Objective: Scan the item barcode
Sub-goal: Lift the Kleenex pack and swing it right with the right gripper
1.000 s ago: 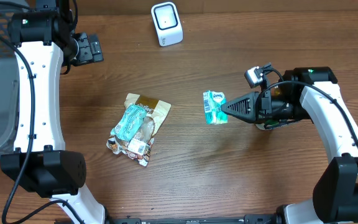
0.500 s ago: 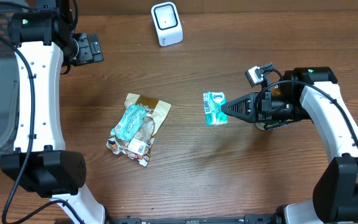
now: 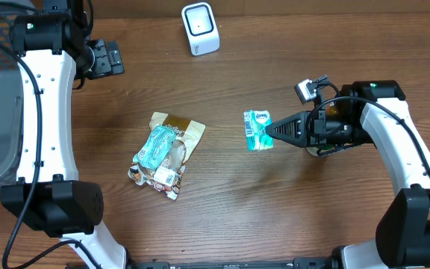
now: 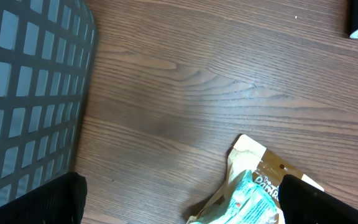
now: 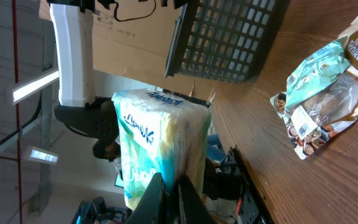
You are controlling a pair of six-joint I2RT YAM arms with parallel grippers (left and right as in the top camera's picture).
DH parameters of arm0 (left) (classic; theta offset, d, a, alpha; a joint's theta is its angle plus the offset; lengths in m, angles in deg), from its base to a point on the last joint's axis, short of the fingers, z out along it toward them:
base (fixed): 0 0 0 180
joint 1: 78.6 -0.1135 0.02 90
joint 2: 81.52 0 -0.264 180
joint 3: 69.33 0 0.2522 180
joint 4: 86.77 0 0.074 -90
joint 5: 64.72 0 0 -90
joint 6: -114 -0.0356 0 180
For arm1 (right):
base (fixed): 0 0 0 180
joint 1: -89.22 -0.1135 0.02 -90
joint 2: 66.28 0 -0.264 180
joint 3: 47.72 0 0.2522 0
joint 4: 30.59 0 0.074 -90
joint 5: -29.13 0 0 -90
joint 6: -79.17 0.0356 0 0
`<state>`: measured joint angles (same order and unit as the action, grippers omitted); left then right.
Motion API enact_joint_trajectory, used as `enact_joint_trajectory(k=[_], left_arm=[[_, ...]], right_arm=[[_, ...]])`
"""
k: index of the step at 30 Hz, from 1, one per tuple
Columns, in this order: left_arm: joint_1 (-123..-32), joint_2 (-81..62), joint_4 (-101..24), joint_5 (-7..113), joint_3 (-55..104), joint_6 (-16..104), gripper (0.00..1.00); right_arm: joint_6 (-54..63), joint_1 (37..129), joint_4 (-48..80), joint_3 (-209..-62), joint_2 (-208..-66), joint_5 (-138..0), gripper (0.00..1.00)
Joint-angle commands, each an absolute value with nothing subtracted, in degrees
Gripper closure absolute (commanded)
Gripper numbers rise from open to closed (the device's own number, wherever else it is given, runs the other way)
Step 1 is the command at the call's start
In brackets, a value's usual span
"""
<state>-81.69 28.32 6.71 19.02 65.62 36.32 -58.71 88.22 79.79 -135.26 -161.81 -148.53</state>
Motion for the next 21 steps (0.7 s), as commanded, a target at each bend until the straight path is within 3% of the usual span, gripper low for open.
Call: enact_joint_trajectory(k=[1,21], left_arm=[[-81.6,27.4,6.6,18.9,66.4,36.9,0.00],[-81.6,27.4,6.6,18.9,66.4,36.9,0.00]], right_arm=[[-60.7,88.3,78.8,-135.4,-159.9,-150.3,0.96],[-60.6,88.2,73.1,-135.4,-159.9,-145.4,0.96]])
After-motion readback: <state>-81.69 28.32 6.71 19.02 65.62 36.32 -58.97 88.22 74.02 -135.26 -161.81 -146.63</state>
